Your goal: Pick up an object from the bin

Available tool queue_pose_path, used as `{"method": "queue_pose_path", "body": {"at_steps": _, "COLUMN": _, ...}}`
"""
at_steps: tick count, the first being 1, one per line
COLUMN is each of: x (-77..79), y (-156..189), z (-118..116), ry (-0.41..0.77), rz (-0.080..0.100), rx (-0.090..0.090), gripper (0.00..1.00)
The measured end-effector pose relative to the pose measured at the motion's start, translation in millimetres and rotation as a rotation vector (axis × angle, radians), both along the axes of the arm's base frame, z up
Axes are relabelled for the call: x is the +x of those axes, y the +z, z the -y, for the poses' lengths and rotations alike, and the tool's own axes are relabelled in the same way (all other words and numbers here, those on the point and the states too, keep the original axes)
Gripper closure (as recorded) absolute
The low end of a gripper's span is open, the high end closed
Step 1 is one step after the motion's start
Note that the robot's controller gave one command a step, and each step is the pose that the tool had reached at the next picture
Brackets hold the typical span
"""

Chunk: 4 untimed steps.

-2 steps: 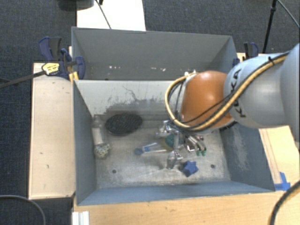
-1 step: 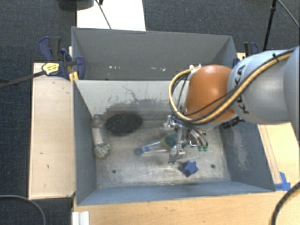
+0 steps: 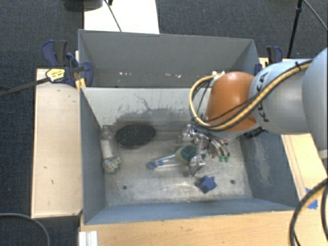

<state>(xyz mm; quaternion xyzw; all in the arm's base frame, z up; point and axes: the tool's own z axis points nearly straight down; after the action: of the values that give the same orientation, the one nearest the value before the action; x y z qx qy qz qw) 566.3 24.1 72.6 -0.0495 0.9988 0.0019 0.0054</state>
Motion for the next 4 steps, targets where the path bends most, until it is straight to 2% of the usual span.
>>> {"method": "queue_pose_path", "body": {"at_steps": 1, "x": 2.2, "y": 2, "z": -1, "ry": -0.003, "rz": 0.001, "rx": -0.002, "gripper": 0.0}}
{"method": "queue_pose_path", "body": {"at_steps": 2, "x": 3.6, "y": 4, "z": -2, "ry": -0.006, "rz": 0.004, "rx": 0.0, "gripper": 1.0}}
{"method": "queue_pose_path", "body": {"at_steps": 3, "x": 4.3, "y": 17, "z": -3, "ry": -0.009, "rz": -0.006, "rx": -0.002, "gripper": 1.0}}
{"method": "queue_pose_path", "body": {"at_steps": 4, "x": 5.7, "y": 68, "z": -3, "ry": -0.014, "rz": -0.003, "rx": -0.003, "gripper": 1.0}}
